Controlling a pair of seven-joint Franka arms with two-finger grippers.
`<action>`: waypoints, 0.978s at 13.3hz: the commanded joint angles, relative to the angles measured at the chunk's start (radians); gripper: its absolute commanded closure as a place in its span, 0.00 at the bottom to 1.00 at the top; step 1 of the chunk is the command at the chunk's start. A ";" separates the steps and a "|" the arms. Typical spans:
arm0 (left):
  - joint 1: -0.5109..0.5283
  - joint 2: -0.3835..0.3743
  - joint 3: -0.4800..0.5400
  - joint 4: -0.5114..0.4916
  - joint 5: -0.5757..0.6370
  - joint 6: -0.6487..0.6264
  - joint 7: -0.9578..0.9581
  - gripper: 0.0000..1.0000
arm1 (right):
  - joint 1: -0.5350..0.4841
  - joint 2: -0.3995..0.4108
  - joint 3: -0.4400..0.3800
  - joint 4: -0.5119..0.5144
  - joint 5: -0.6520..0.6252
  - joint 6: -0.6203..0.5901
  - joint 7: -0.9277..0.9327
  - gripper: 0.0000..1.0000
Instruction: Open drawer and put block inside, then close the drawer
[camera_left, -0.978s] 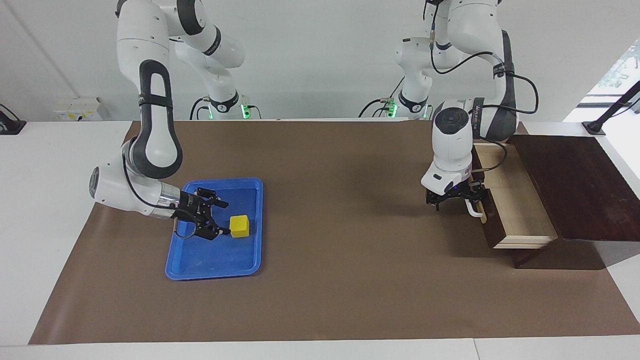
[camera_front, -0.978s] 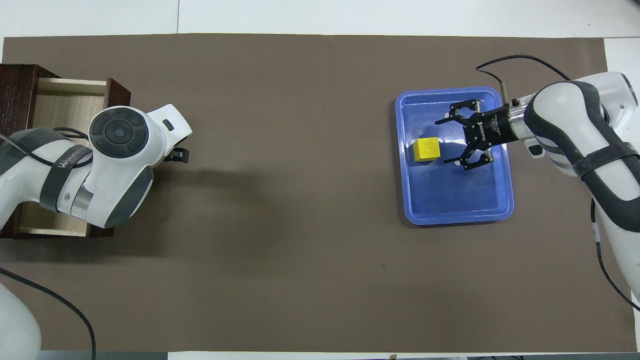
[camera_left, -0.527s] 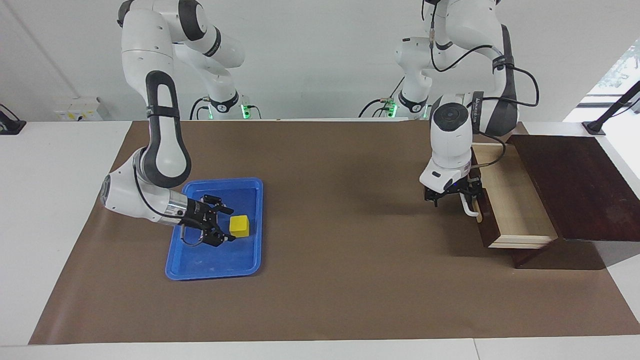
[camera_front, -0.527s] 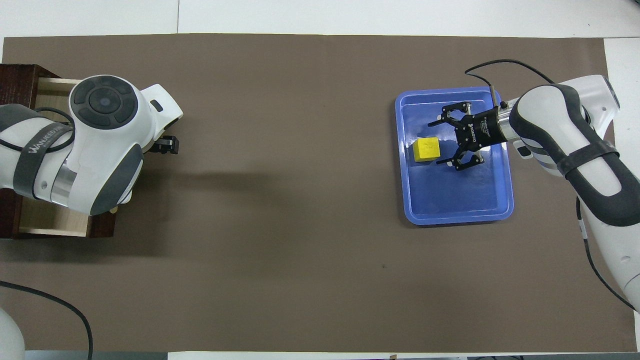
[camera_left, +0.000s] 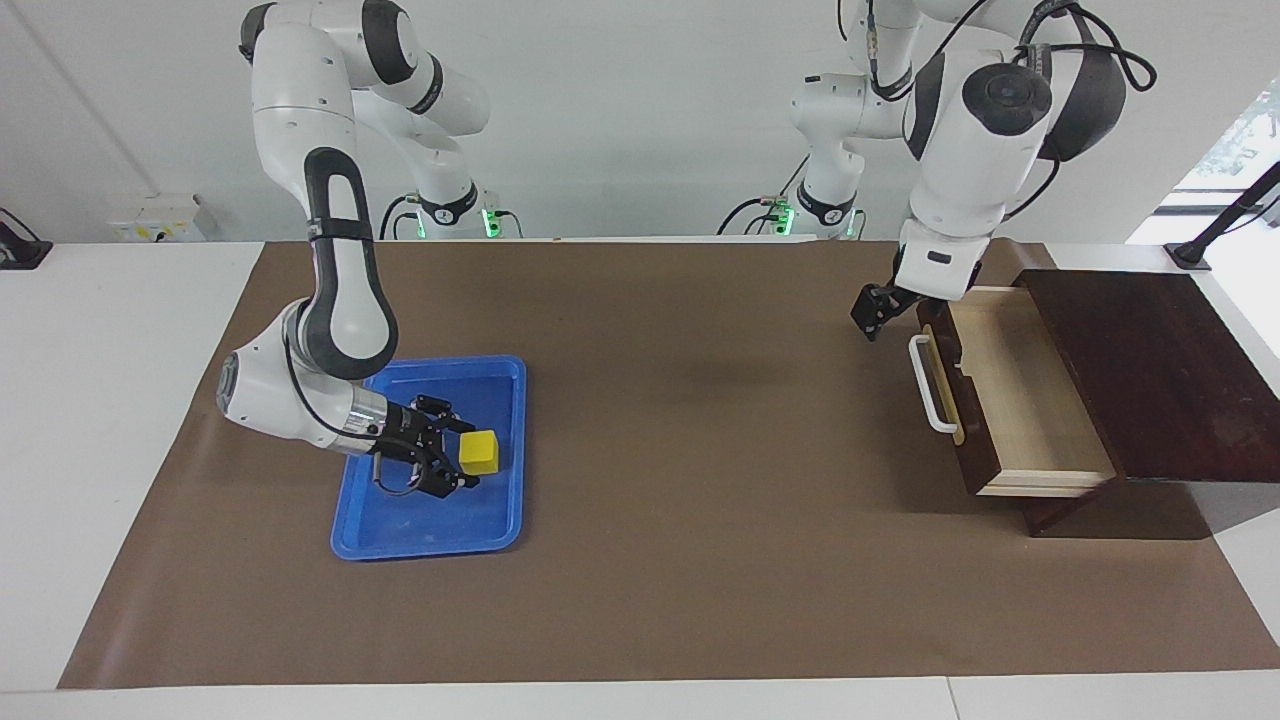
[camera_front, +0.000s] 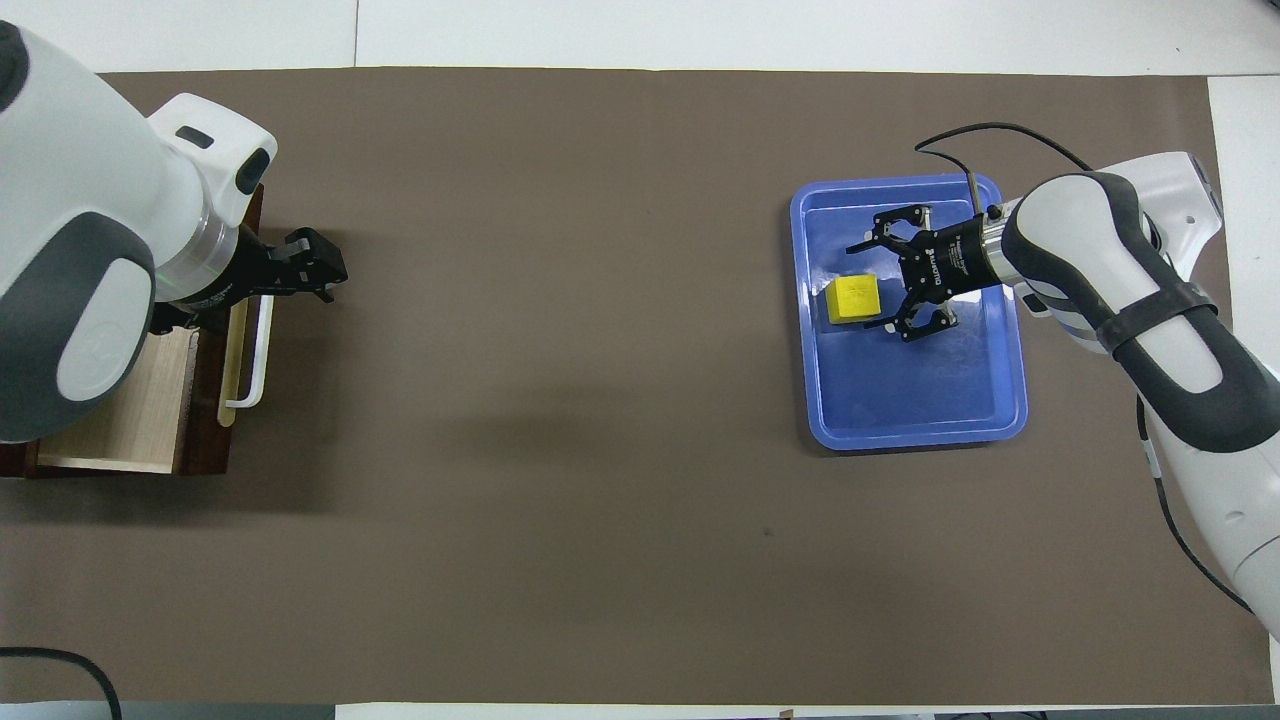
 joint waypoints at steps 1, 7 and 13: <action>-0.057 -0.038 -0.003 -0.012 -0.069 -0.028 -0.302 0.00 | -0.003 0.004 0.002 -0.007 0.027 0.021 -0.032 0.03; -0.125 -0.039 -0.003 -0.068 -0.071 0.104 -0.963 0.00 | -0.006 0.004 0.003 -0.007 0.027 0.030 -0.034 1.00; -0.120 0.010 0.000 -0.124 -0.067 0.224 -1.157 0.00 | -0.009 0.002 0.002 0.017 0.014 0.014 -0.029 1.00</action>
